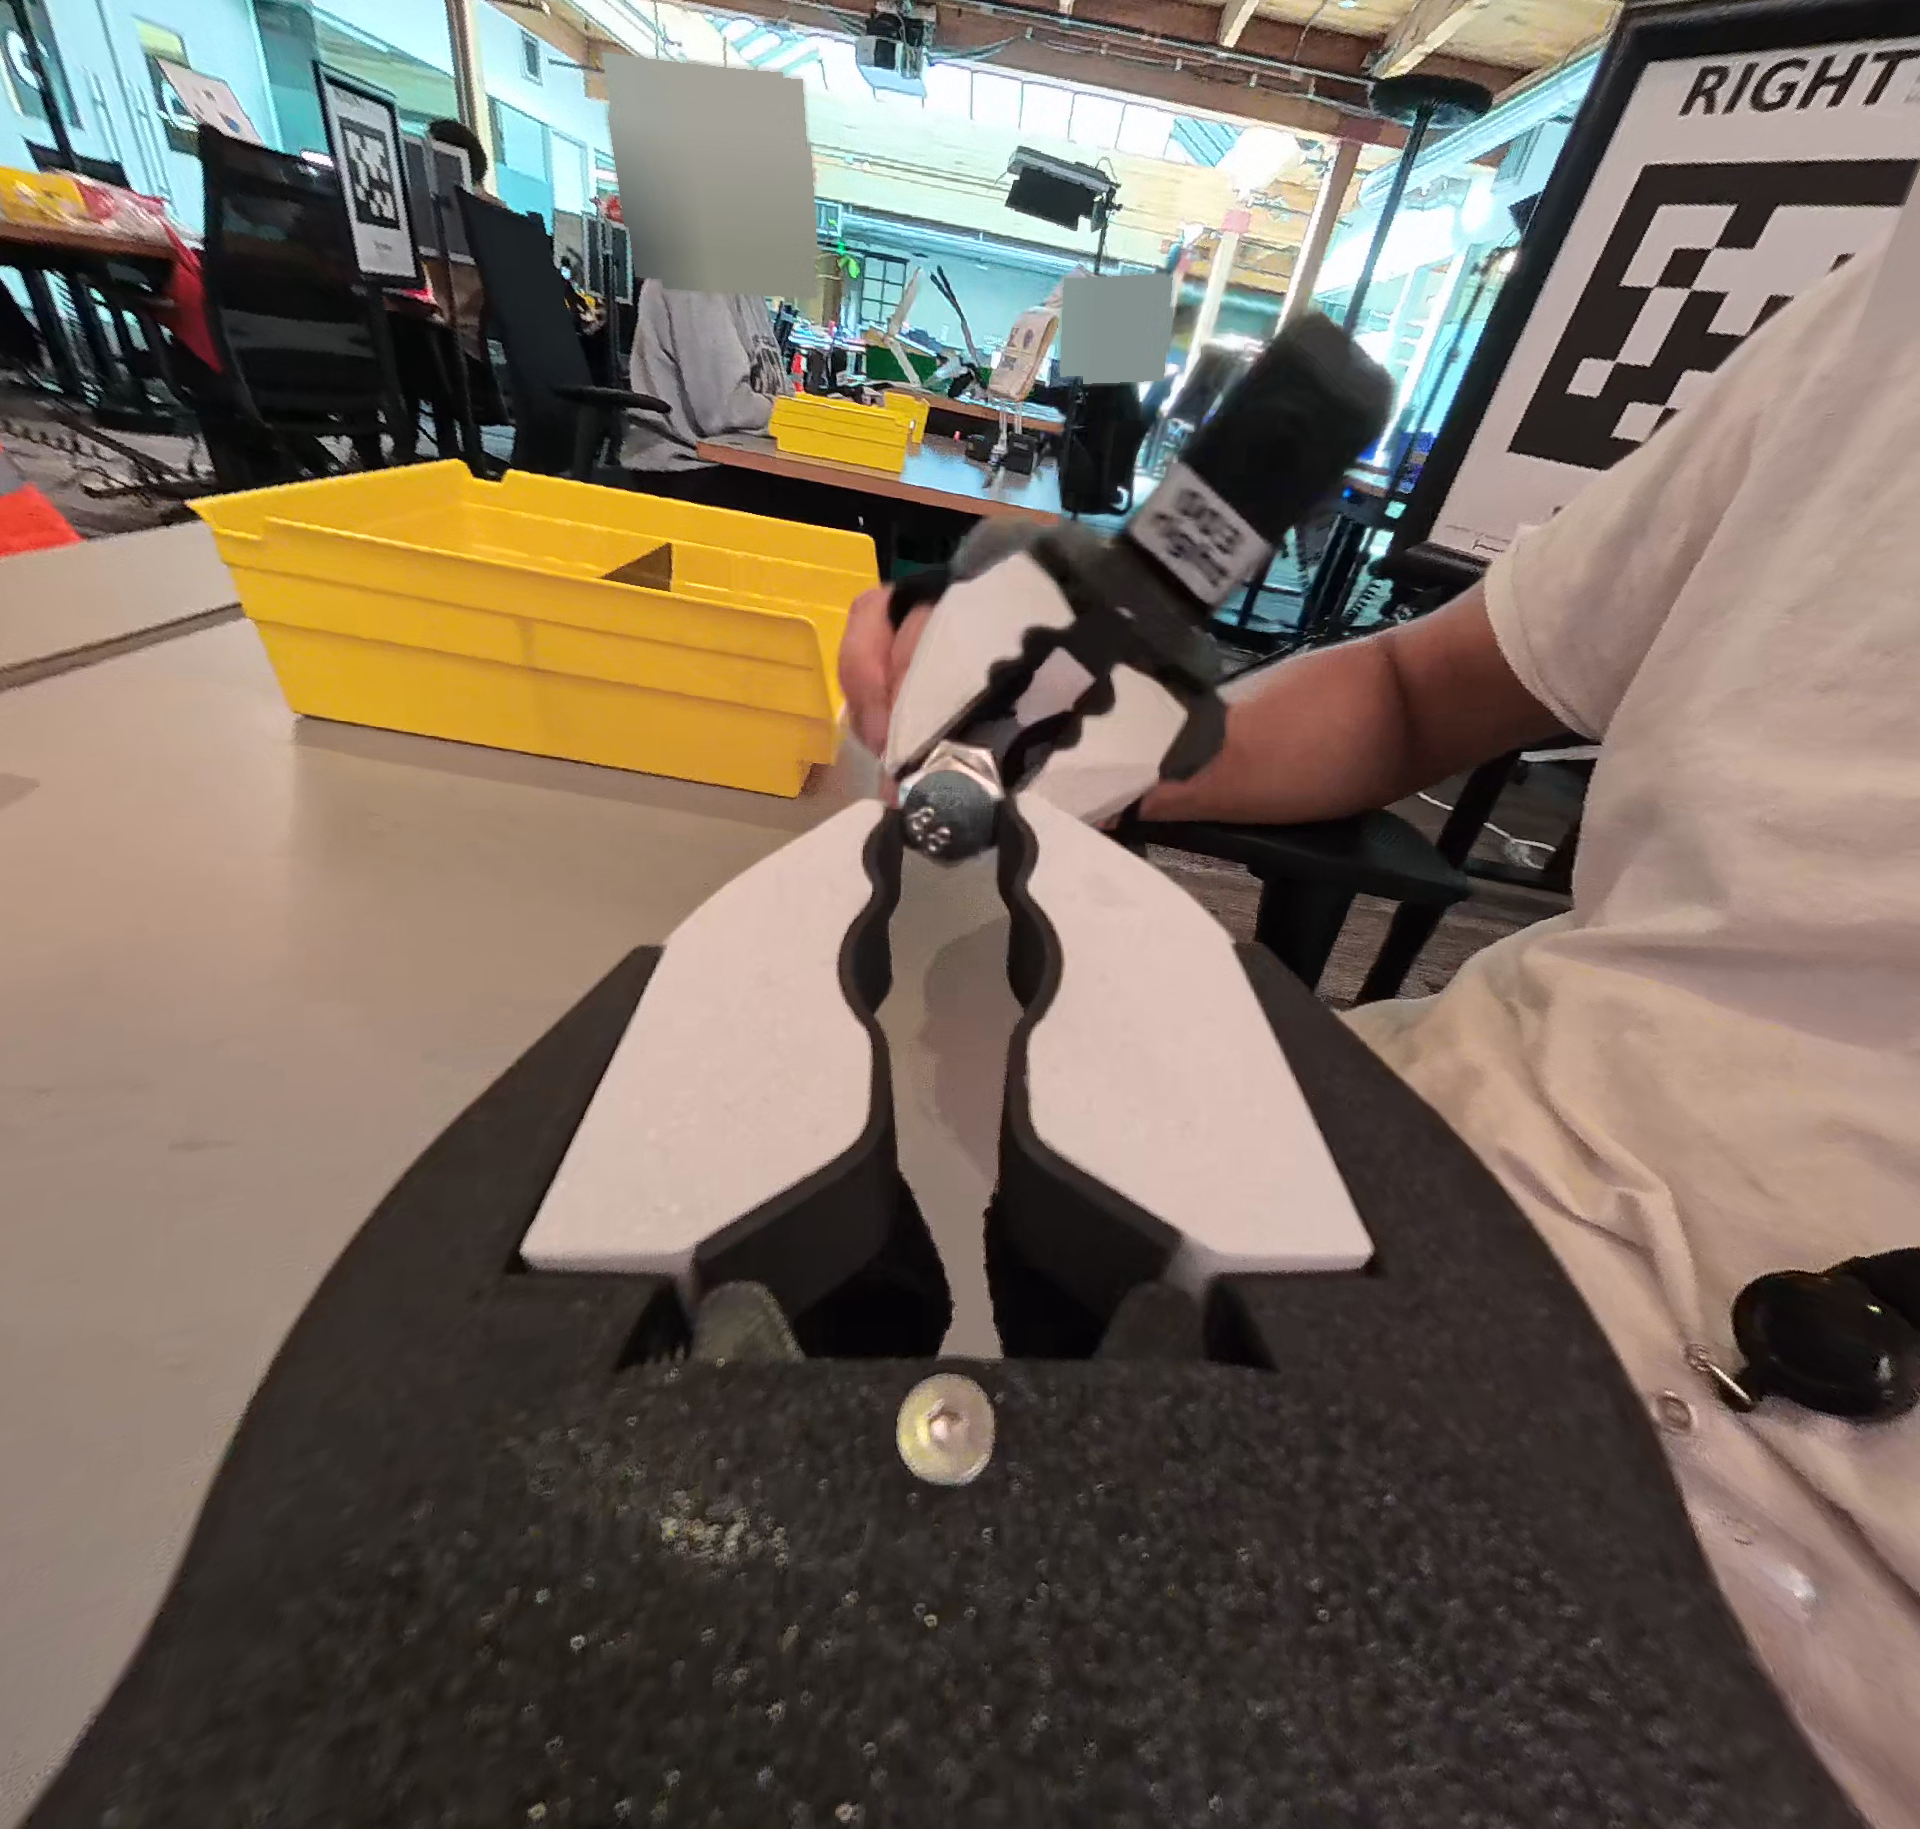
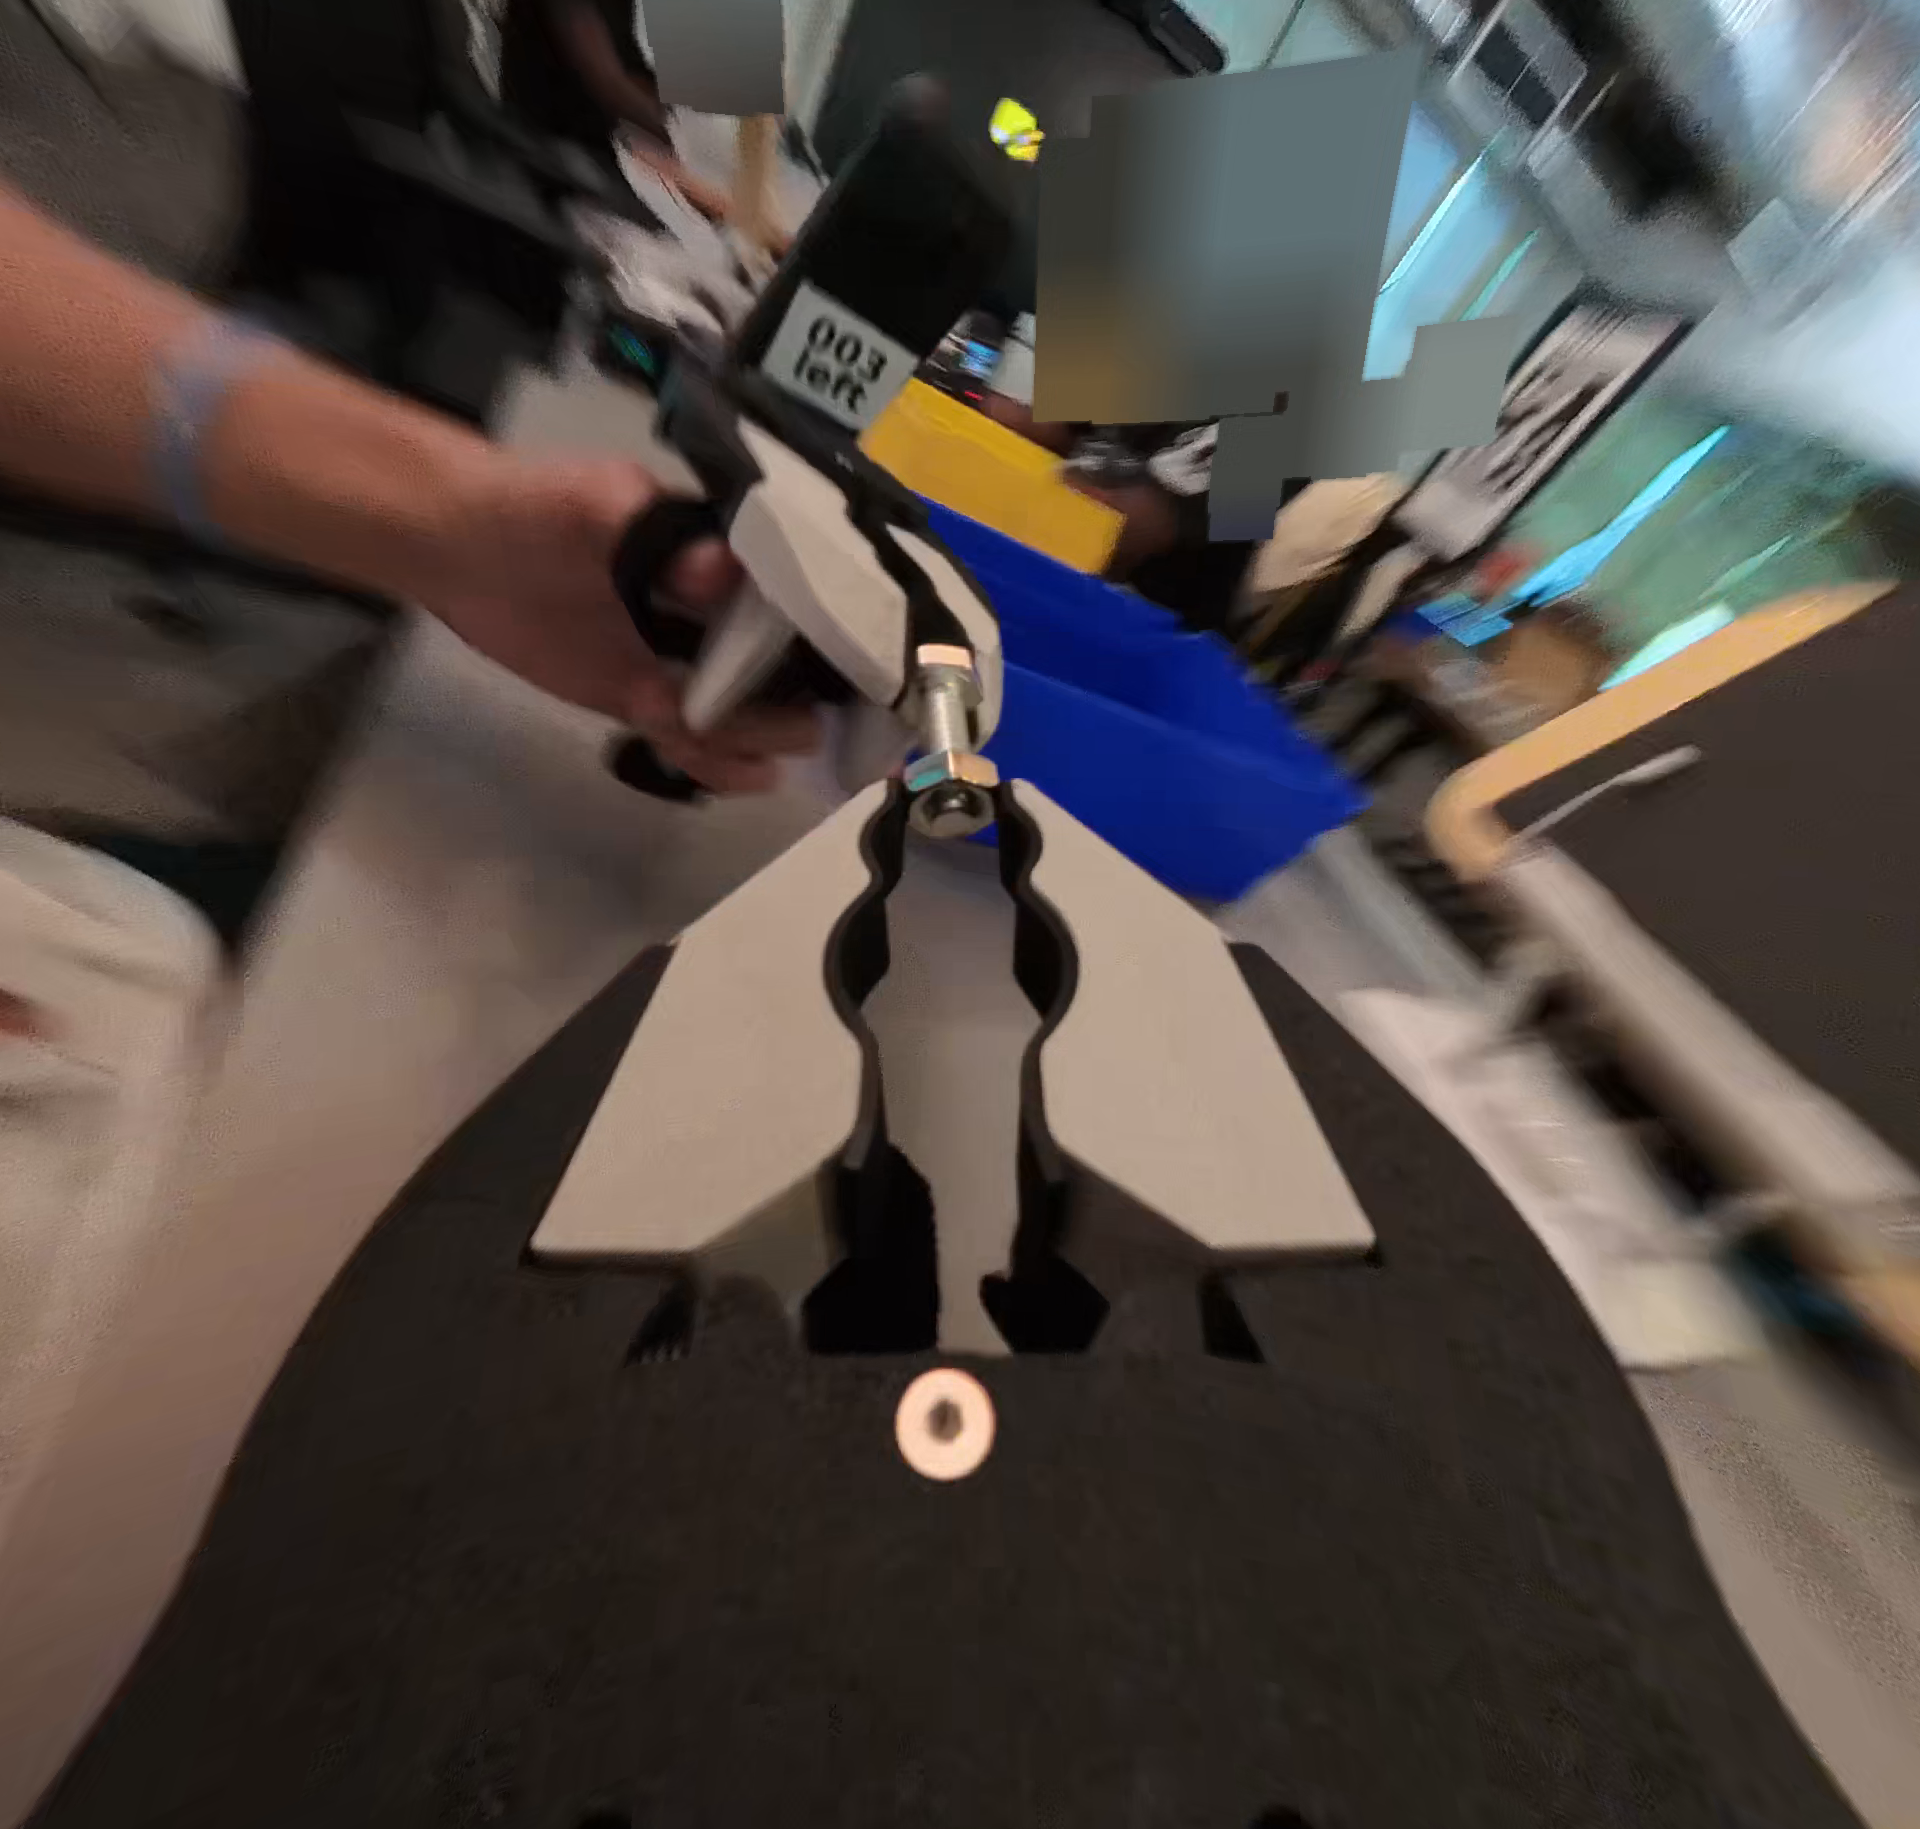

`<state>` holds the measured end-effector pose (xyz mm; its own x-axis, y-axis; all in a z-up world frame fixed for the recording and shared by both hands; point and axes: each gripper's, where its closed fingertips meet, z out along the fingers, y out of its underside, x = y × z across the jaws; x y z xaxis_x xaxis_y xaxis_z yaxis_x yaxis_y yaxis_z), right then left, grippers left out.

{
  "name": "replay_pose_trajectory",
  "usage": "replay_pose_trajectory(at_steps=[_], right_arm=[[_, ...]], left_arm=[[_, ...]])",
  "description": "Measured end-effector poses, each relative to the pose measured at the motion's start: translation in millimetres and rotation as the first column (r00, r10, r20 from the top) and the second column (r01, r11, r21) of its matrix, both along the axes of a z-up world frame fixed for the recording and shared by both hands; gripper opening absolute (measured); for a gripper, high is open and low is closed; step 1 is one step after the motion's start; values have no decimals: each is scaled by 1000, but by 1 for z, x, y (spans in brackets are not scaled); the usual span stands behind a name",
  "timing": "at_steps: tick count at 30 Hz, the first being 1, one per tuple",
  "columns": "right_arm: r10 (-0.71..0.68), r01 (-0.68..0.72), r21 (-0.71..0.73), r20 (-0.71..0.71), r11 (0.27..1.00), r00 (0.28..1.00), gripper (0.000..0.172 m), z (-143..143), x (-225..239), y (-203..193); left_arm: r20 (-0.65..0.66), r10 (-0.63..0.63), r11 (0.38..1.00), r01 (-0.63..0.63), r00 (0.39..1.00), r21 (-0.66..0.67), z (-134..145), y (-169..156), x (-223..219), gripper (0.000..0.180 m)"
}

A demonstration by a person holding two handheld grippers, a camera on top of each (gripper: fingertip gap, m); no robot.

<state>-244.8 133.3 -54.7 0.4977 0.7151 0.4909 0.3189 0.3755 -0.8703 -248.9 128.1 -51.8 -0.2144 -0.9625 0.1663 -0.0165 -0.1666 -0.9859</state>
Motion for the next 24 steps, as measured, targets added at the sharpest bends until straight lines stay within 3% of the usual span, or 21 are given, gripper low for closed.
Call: replay_pose_trajectory(at_steps=[2,4,5,6,8,11,13,15,16,18,20,21,22,24], right_arm=[[-179,105,339,195,935,964,17,2,3,1],[-367,149,601,258,785,894,17,8,3,1],[-409,158,644,261,749,874,17,8,0,2],[-408,155,631,277,760,870,23,4,-3,2],[-335,135,555,275,820,901,41,-1,-8,-3],[-235,181,324,136,928,962,54,8,-1,1],[-126,125,52,13,991,992,54,6,1,3],[4,-43,-261,-146,964,989,44,-2,-3,-2],[51,-150,-416,-240,897,970,44,-6,-6,-5],[96,-397,-628,-457,669,884,43,-7,-11,-13],[81,-650,-657,-677,383,732,39,6,-11,-19],[24,-728,-628,-753,277,658,36,11,-8,-17],[-32,-769,-602,-791,217,611,36,12,-6,-12],[-95,-804,-568,-823,174,561,35,10,-4,-7]], left_arm=[[-11,-11,1000,11,1000,-25,-1,-1,1,17],[2,-22,998,22,1000,-55,1,-1,0,17],[16,-24,997,25,1000,-72,4,0,-1,17],[26,-21,996,23,999,-86,6,2,-3,17],[53,-3,994,8,999,-106,10,8,-7,17],[122,20,990,-3,992,-138,21,15,-15,17],[145,41,991,-22,989,-134,24,19,-19,17],[153,66,994,-51,986,-101,25,22,-20,17],[158,70,995,-58,985,-82,25,22,-20,17],[151,64,997,-56,986,-58,24,19,-18,17],[137,52,998,-47,989,-38,21,15,-15,17],[134,49,999,-46,990,-24,20,14,-14,17],[130,44,999,-43,991,-13,20,12,-13,17],[124,38,999,-38,992,-2,19,9,-11,17]])
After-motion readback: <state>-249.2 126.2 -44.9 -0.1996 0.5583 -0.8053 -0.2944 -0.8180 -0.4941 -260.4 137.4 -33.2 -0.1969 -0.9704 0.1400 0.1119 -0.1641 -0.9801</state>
